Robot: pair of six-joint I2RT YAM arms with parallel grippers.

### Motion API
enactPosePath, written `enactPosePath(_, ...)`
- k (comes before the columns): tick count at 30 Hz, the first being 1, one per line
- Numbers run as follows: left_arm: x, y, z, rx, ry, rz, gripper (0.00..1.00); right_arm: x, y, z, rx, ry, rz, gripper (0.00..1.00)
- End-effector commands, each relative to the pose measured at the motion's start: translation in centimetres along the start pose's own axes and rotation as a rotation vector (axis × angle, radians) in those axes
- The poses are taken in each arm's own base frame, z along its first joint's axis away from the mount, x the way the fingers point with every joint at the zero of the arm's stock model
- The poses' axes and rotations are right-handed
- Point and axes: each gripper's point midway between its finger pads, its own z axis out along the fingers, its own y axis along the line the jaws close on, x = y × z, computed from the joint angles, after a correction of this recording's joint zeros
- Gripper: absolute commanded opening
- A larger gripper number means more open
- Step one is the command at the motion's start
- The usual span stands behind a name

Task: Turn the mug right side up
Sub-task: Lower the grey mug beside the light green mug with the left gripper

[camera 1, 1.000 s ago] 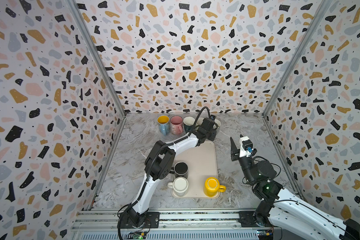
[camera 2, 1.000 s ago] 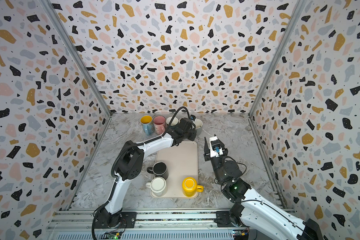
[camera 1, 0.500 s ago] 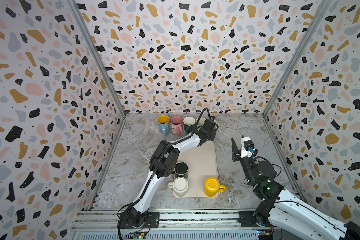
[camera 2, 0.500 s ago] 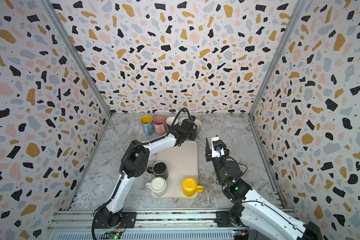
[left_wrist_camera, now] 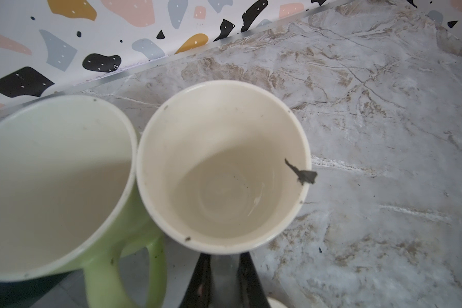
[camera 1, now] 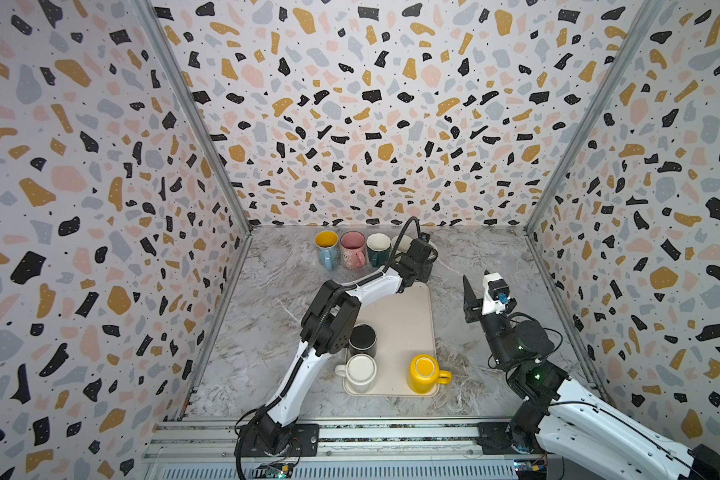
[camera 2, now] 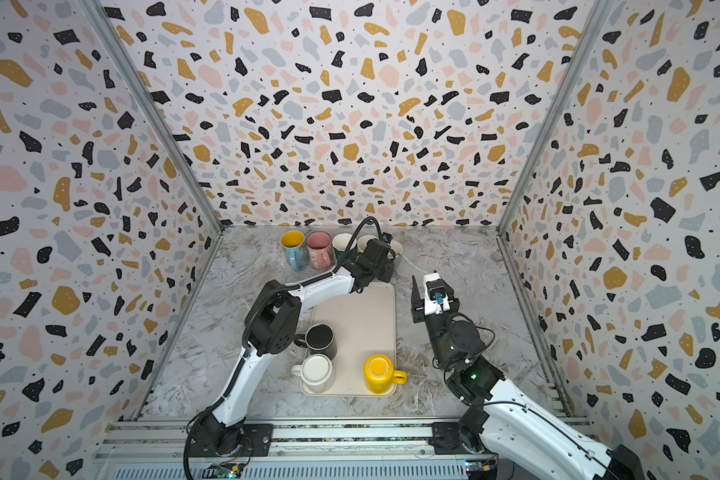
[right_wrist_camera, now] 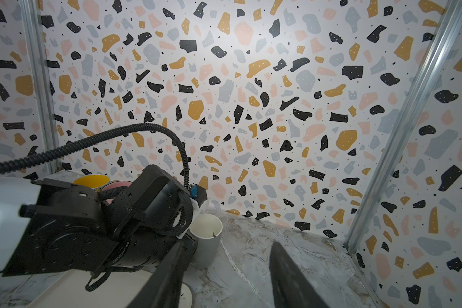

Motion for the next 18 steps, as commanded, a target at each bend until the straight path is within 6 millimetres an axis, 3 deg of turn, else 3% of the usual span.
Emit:
enactPosePath(1, -4.8, -0.3, -1.3, 0.004, -0.136, -0.040, 0.10, -0.4, -0.3, -0.1, 0.005, -0.014, 0.023, 0.54)
enactPosePath(8, -4.9, -0.2, -1.6, 0.001, -0.136, -0.039, 0.23, -0.3, -0.3, -0.1, 0.002, -0.010, 0.026, 0.54)
enactPosePath(18, -5.0, -0.3, -2.5, 0.013, -0.128, -0.037, 0.33, -0.1, -0.2, 0.0, 0.000, -0.004, 0.029, 0.54)
